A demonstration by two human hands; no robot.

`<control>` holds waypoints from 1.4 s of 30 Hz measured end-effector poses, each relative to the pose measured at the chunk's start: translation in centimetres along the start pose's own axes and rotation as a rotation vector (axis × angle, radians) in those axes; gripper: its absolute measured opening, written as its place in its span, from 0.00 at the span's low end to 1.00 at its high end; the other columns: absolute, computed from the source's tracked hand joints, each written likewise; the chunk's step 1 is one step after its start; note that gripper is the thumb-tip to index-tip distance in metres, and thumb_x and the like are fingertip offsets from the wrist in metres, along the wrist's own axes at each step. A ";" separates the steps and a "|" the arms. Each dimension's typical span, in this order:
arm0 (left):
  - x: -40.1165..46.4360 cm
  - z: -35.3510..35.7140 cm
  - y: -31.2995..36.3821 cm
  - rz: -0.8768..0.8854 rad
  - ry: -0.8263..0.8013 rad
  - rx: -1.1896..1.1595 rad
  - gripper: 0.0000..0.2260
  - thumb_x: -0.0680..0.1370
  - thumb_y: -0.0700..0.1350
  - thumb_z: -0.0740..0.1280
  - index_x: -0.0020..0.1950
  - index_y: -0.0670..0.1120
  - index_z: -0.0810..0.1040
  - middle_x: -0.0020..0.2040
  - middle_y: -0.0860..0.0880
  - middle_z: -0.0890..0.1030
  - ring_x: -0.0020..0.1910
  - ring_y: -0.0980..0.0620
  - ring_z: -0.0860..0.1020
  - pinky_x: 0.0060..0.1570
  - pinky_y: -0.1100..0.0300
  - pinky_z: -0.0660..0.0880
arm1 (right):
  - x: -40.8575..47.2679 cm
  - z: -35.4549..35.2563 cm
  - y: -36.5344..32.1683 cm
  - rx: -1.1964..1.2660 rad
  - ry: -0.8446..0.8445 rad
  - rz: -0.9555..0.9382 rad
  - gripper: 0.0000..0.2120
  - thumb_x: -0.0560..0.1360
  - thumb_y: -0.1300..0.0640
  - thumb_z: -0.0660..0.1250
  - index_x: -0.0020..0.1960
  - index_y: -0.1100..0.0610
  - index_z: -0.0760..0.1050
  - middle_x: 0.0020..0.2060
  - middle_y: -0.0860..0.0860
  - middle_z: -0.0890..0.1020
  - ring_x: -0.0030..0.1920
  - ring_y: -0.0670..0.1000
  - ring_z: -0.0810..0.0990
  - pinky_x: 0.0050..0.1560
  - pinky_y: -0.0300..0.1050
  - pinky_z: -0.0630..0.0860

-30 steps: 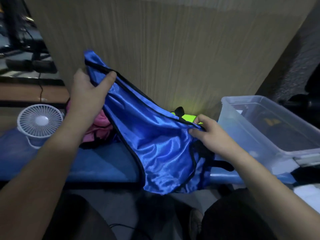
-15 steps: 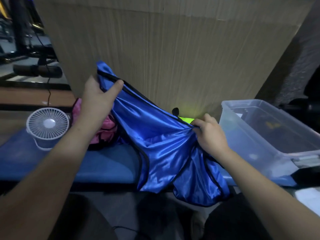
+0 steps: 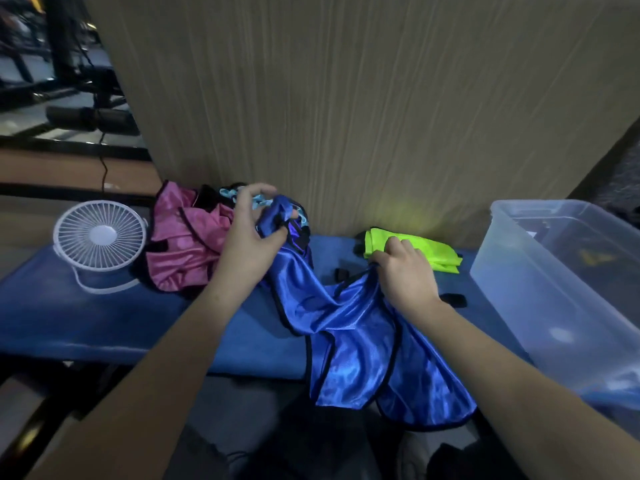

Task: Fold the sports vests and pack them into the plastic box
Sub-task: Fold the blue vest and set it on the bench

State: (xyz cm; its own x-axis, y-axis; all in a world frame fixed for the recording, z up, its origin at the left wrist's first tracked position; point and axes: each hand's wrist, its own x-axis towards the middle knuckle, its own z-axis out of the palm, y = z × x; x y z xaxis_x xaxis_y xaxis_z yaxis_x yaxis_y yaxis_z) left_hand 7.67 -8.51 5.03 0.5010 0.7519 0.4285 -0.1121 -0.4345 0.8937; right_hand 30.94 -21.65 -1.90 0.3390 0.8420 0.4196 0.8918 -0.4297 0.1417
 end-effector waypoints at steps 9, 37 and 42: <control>-0.8 0.8 -3.7 -0.112 -0.173 -0.073 0.23 0.71 0.32 0.68 0.60 0.54 0.77 0.52 0.48 0.78 0.47 0.54 0.76 0.46 0.63 0.76 | -3.1 -0.9 -1.3 0.049 0.087 -0.048 0.16 0.68 0.61 0.60 0.55 0.60 0.75 0.48 0.57 0.74 0.46 0.60 0.72 0.50 0.54 0.70; -2.2 0.3 -1.6 -0.007 -0.160 0.254 0.09 0.75 0.43 0.74 0.44 0.50 0.74 0.35 0.55 0.79 0.32 0.57 0.76 0.37 0.57 0.72 | -14.4 1.2 -7.0 0.038 -0.122 -0.352 0.29 0.66 0.51 0.71 0.65 0.58 0.71 0.58 0.55 0.76 0.56 0.58 0.77 0.54 0.53 0.78; -2.4 0.0 -1.8 0.024 -0.139 0.314 0.09 0.75 0.40 0.72 0.45 0.45 0.71 0.39 0.49 0.78 0.35 0.55 0.73 0.38 0.60 0.69 | -14.1 -0.3 -6.2 0.285 -0.051 -0.206 0.17 0.68 0.57 0.57 0.52 0.54 0.79 0.46 0.47 0.78 0.44 0.52 0.78 0.43 0.46 0.79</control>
State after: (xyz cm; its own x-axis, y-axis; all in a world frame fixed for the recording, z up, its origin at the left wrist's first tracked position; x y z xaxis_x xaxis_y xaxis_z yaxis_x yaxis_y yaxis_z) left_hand 6.69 -9.52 2.44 0.6163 0.6743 0.4067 0.1339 -0.5987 0.7897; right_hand 20.56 -30.91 -8.43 0.1515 0.9196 0.3624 0.9883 -0.1471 -0.0398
